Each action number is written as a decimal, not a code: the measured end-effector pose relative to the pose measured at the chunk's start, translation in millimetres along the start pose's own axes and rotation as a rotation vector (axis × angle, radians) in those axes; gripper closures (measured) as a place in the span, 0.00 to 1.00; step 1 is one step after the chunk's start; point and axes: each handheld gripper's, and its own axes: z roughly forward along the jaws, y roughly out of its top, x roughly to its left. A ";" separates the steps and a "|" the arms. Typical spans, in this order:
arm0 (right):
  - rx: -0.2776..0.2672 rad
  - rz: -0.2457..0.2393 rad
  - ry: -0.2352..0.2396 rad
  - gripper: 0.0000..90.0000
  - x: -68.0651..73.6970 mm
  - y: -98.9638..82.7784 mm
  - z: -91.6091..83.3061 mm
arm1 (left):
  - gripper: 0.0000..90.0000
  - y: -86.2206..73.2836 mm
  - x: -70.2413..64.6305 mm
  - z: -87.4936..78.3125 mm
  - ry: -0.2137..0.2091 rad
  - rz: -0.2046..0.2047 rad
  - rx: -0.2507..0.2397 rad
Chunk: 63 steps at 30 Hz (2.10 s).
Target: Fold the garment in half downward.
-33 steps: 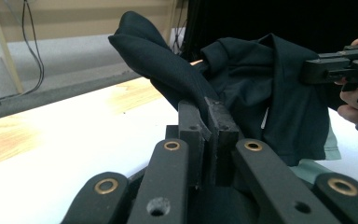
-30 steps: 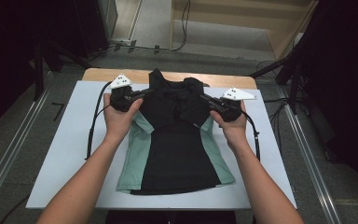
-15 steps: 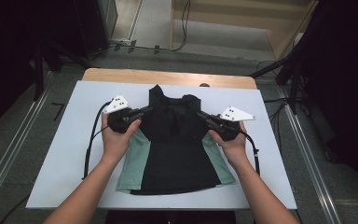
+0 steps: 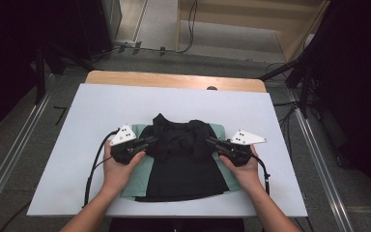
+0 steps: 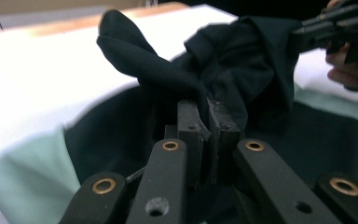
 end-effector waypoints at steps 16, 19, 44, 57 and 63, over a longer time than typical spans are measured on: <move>0.054 0.115 -0.019 0.47 -12.6 8.3 -21.6 | 0.34 11.0 2.3 -20.7 -0.022 -0.028 0.016; 0.056 0.130 -0.032 0.47 -17.4 21.9 -17.1 | 0.35 26.5 15.7 -16.0 0.027 -0.060 0.027; 0.201 0.104 -0.087 0.95 -14.9 38.0 24.2 | 0.96 42.3 26.1 16.4 0.040 -0.059 0.128; 0.033 0.002 -0.018 0.95 11.5 31.3 -23.0 | 0.96 29.9 -17.0 -25.6 -0.088 0.063 0.000; 0.020 -0.022 0.003 0.96 26.6 11.3 -43.3 | 0.96 8.3 -38.3 -41.1 -0.117 0.093 -0.013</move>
